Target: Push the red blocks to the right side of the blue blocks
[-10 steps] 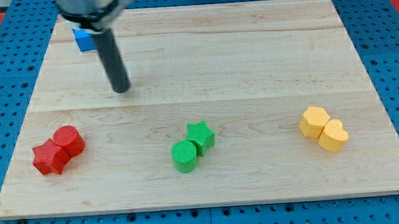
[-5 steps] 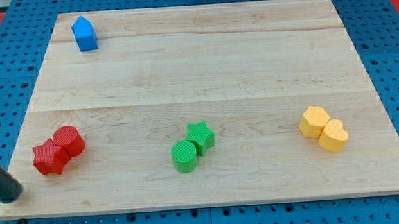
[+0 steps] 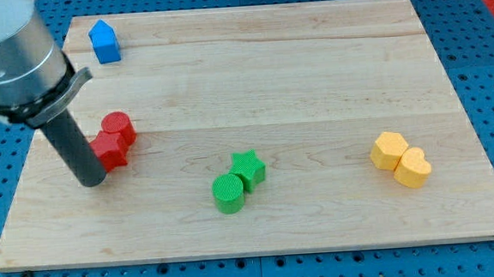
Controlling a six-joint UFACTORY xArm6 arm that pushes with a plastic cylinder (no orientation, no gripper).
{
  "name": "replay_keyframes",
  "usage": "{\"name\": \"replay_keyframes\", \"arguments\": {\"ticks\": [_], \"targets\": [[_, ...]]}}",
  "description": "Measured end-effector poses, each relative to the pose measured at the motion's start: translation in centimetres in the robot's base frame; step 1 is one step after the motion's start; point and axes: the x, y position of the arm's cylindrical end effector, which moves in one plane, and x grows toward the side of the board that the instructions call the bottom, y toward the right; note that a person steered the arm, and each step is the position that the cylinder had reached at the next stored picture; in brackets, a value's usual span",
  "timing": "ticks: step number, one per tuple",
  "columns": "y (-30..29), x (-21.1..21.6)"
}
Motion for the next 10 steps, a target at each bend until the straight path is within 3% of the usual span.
{"name": "replay_keyframes", "arguments": {"ticks": [4, 8, 10], "targets": [[4.3, -9.8], [2.0, -21.3], [1.5, -23.1]]}}
